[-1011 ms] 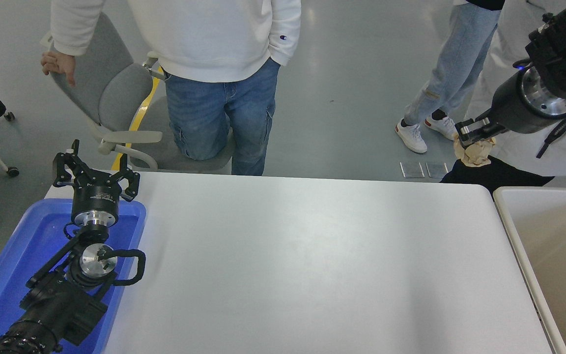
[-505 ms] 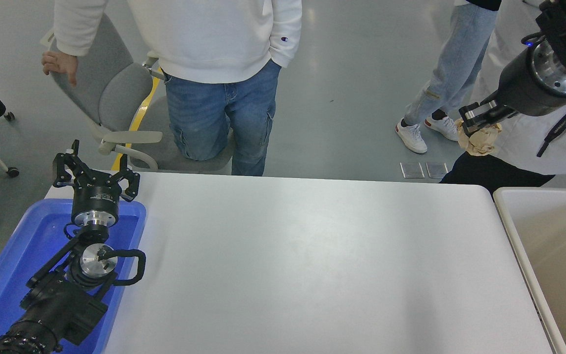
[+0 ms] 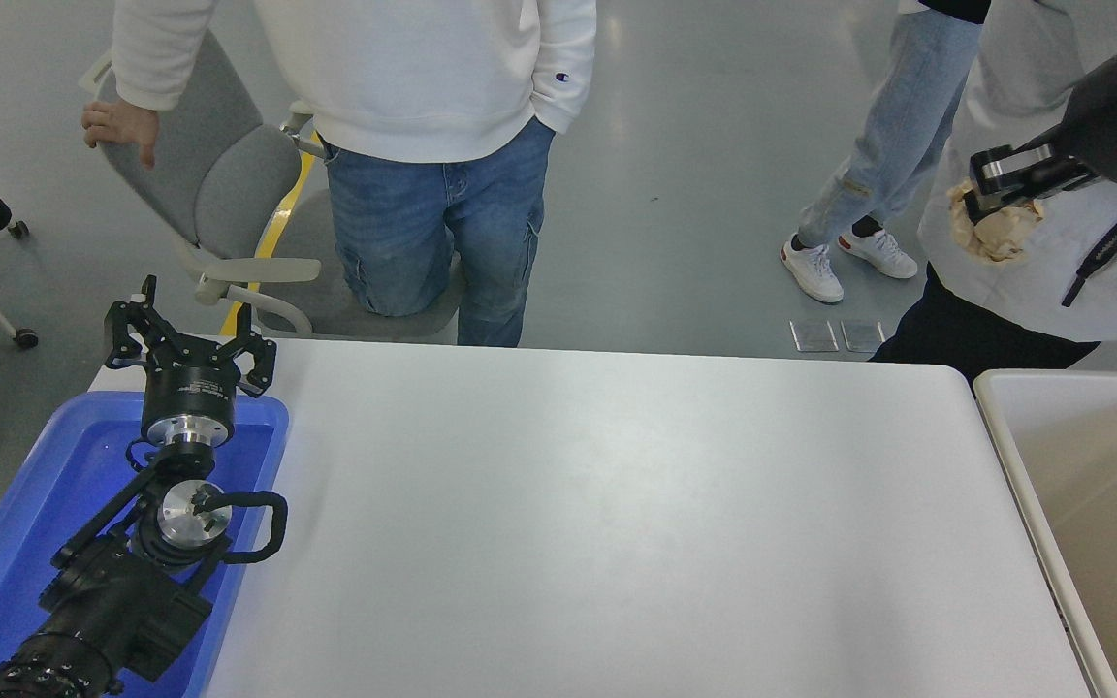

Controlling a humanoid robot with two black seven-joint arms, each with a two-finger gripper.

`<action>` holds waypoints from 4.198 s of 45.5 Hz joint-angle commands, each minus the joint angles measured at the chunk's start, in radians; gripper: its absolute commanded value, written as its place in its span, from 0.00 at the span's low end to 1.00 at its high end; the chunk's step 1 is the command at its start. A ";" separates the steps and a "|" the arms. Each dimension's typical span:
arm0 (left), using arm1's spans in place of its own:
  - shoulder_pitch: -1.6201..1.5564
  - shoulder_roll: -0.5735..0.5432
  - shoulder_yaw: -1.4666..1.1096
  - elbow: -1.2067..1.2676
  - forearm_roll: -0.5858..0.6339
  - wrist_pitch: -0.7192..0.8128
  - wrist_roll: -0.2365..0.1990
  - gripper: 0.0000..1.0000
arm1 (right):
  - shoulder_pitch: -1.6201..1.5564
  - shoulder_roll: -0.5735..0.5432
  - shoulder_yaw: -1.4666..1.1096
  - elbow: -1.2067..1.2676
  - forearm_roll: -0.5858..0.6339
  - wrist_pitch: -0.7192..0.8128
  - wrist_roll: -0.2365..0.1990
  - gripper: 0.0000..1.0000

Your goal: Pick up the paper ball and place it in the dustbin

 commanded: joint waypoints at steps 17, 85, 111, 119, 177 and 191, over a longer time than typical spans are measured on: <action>0.000 0.000 0.000 0.000 0.000 0.000 0.000 0.99 | -0.094 -0.238 0.024 -0.118 0.001 -0.096 -0.002 0.00; 0.000 0.000 0.000 0.000 0.000 0.000 0.000 0.99 | -0.950 -0.298 0.171 -0.570 1.072 -0.677 0.009 0.00; 0.000 0.000 0.000 0.000 0.000 0.000 0.000 0.99 | -1.491 0.164 0.663 -1.069 1.118 -0.786 -0.048 0.00; 0.000 0.000 0.000 0.000 0.000 0.000 0.000 0.99 | -1.551 0.239 0.814 -1.145 1.112 -0.786 -0.046 0.00; 0.000 0.000 0.000 0.000 0.000 0.000 0.000 0.99 | -1.725 0.261 0.933 -1.191 1.046 -0.769 -0.036 1.00; 0.000 0.000 0.000 0.000 0.000 0.000 0.000 0.99 | -1.694 0.268 0.941 -1.178 1.043 -0.771 -0.037 1.00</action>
